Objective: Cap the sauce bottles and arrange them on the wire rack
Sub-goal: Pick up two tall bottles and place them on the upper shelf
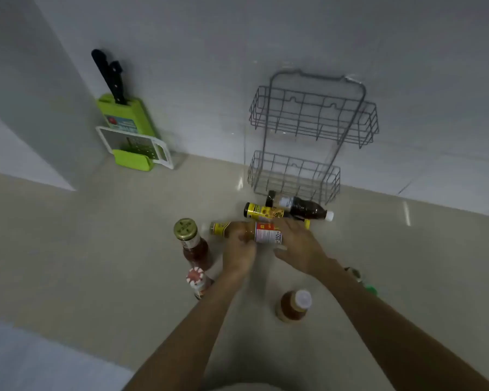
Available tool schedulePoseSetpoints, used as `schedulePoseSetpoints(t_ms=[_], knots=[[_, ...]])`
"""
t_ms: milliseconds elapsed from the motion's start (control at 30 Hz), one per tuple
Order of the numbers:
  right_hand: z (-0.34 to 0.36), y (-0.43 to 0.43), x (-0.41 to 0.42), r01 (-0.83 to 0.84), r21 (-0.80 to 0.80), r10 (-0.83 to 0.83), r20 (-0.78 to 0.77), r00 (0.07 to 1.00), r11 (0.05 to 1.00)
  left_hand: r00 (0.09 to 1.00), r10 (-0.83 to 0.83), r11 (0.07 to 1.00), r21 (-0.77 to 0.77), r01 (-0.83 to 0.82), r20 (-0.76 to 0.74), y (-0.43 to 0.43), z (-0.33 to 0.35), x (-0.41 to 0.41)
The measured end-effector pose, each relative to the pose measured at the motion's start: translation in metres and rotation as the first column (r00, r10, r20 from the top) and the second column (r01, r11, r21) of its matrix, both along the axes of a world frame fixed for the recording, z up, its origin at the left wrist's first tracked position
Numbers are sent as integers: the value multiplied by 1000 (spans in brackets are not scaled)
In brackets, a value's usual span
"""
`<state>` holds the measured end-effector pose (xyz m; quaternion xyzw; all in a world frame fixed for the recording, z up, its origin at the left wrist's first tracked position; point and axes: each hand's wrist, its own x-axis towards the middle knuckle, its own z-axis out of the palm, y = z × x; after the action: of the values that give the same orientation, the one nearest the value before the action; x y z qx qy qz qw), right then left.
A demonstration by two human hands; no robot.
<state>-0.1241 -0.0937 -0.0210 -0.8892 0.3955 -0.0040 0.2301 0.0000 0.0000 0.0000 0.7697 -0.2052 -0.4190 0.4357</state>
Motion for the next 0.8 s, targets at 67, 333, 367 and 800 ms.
schedulePoseSetpoints(t_ms=[67,333,367,800], knots=[[-5,-9,15,-109,-91,102,-73,992,990,995,99,995,4,-99,-21,-13,-11,2],[-31,-26,54,-209,-231,107,-388,915,950,815,522,849,253,-465,-254,-50,-54,19],[-32,-25,55,-198,-230,97,-387,917,953,802,533,841,273,-467,-270,-52,-59,21],[-3,-14,4,95,239,-147,213,966,967,927,191,898,-324,-297,-322,-79,-4,23]])
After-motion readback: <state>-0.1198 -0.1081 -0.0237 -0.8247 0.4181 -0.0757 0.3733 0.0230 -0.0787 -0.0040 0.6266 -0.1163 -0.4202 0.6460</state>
